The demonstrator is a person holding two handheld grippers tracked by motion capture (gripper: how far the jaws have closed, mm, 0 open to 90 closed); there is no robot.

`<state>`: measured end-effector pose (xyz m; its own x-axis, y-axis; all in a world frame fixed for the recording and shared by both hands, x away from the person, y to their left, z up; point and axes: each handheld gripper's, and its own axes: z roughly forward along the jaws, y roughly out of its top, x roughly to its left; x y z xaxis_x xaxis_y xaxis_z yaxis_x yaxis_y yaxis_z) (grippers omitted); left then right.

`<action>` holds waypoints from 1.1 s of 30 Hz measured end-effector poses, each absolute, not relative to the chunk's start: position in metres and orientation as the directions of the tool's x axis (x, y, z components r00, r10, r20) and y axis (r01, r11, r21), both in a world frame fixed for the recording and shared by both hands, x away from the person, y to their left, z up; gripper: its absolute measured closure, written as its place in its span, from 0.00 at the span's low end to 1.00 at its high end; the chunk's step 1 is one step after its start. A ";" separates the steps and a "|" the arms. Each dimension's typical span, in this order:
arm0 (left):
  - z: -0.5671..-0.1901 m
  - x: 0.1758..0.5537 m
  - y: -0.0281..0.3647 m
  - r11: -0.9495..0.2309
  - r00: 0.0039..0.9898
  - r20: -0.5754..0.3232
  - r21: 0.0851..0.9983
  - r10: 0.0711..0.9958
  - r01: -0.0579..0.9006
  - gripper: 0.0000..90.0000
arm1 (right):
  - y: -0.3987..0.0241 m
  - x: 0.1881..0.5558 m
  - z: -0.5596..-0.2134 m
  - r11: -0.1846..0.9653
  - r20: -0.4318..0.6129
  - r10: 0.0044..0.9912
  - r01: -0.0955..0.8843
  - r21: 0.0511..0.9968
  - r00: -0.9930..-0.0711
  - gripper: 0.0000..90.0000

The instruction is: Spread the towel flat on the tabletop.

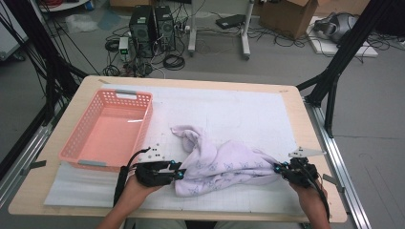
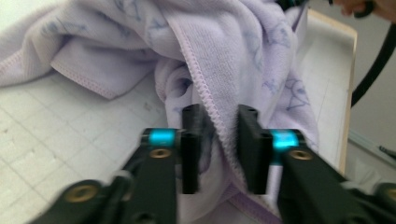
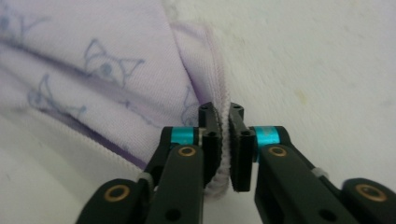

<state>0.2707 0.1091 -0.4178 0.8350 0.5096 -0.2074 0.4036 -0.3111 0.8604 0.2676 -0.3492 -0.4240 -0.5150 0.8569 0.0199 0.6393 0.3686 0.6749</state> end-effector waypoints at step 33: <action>-0.422 0.305 0.062 -0.337 0.859 -0.240 0.846 0.452 0.414 0.71 | -0.338 0.257 -0.423 0.472 -0.030 0.801 0.600 0.646 -0.598 0.98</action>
<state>0.3055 0.0624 -0.4216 0.8591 0.4521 -0.2401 0.4136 -0.3369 0.8458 0.2574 -0.3380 -0.4229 -0.5978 0.8011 -0.0299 0.6001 0.4719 0.6459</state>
